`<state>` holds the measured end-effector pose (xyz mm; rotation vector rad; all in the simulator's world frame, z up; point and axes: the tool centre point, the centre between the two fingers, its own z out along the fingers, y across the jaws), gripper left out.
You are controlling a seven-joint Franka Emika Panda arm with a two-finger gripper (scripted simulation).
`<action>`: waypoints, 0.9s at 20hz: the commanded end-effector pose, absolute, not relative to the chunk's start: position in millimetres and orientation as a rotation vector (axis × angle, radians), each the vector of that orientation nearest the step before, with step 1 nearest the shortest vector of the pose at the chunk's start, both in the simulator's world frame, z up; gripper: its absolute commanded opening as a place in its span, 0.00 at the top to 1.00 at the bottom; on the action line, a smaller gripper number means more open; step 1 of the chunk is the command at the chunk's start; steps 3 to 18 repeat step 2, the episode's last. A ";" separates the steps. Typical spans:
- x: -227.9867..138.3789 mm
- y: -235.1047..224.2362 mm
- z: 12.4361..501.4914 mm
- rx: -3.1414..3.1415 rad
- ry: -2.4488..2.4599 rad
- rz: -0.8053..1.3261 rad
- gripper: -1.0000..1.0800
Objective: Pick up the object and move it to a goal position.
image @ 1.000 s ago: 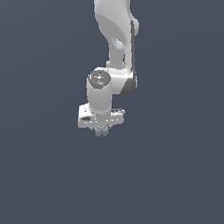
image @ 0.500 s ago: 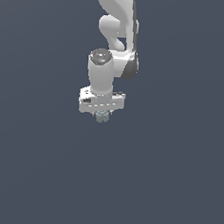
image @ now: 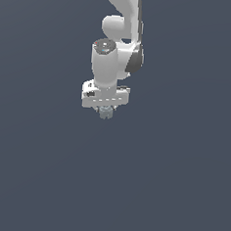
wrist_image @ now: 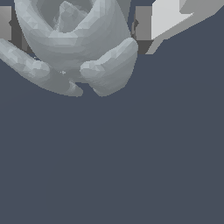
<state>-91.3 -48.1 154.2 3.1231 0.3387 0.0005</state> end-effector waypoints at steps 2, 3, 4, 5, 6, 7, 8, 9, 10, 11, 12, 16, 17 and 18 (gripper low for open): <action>-94.1 -48.2 156.3 3.123 0.339 0.000 1.00; -94.1 -48.2 156.3 3.123 0.339 0.000 1.00; -94.1 -48.2 156.3 3.123 0.339 0.000 1.00; -94.1 -48.2 156.3 3.123 0.339 0.000 1.00; -94.1 -48.2 156.3 3.123 0.339 0.000 1.00; -94.1 -48.2 156.3 3.123 0.339 0.000 1.00; -94.1 -48.2 156.3 3.123 0.339 0.000 1.00; -94.1 -48.2 156.3 3.123 0.339 0.000 1.00; -94.1 -48.2 156.3 3.123 0.339 0.000 1.00; -94.1 -48.2 156.3 3.123 0.339 0.000 1.00; -94.1 -48.2 156.3 3.123 0.339 0.000 1.00; -94.1 -48.2 156.3 3.123 0.339 0.000 1.00; -94.1 -48.2 156.3 3.123 0.339 0.000 1.00; -94.1 -48.2 156.3 3.123 0.339 0.000 1.00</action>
